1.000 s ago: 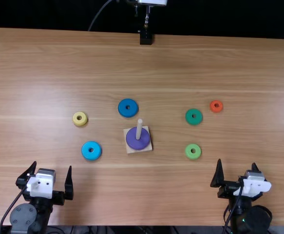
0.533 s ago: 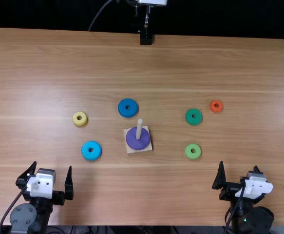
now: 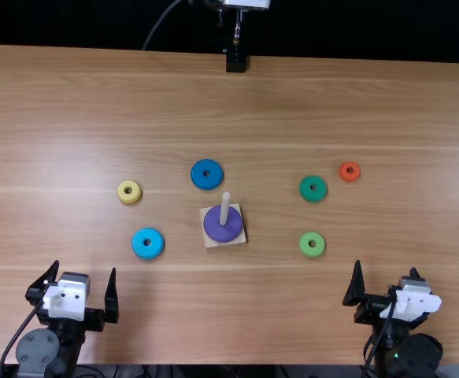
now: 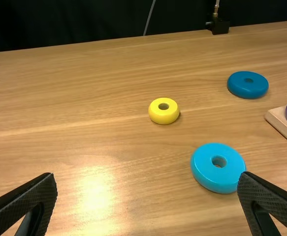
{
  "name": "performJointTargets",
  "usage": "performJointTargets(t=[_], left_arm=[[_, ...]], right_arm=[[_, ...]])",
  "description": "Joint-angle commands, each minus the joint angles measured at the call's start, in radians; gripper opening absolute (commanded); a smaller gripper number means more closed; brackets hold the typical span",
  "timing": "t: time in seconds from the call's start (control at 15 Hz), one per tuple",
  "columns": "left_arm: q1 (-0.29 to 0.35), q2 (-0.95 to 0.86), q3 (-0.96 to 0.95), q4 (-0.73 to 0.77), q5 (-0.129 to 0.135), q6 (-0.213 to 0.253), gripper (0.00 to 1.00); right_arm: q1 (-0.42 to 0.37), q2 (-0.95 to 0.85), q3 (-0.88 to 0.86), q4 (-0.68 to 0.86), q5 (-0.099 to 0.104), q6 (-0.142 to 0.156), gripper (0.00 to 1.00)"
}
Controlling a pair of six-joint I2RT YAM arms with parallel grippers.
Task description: Build the Hanoi tower: stack the rings onto the peg from bottom to top in this color order: purple, dark blue, light blue, dark green, light green, yellow, orange.
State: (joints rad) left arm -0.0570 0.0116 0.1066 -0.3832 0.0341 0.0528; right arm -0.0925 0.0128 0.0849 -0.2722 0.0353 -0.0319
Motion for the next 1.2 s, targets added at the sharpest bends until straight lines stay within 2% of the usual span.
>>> performJointTargets(t=[0.0, 0.33, 0.47, 0.6, 0.8, 0.87, 1.13], left_arm=[[0.013, -0.012, -0.107, -0.075, 0.008, 0.017, 1.00], [0.014, -0.012, -0.107, -0.075, 0.008, 0.017, 1.00], [-0.001, -0.012, -0.107, -0.073, 0.021, 0.024, 1.00], [-0.010, -0.012, -0.090, -0.059, 0.023, 0.024, 1.00], [0.011, 0.212, 0.168, 0.070, 0.012, 0.017, 1.00], [0.020, 0.283, 0.283, 0.076, 0.023, 0.017, 1.00], [0.008, 0.634, 0.620, 0.083, 0.016, 0.015, 1.00]], right_arm=[[-0.007, -0.013, -0.071, -0.068, 0.009, -0.005, 1.00], [-0.007, -0.013, -0.071, -0.068, 0.009, -0.005, 1.00], [-0.007, -0.013, -0.071, -0.068, 0.009, -0.005, 1.00], [-0.007, -0.013, -0.071, -0.068, 0.009, -0.005, 1.00], [-0.007, -0.013, -0.071, -0.068, 0.009, -0.005, 1.00], [-0.007, -0.013, -0.070, -0.068, 0.009, -0.005, 1.00], [-0.007, -0.013, -0.071, -0.068, 0.009, -0.005, 1.00]])
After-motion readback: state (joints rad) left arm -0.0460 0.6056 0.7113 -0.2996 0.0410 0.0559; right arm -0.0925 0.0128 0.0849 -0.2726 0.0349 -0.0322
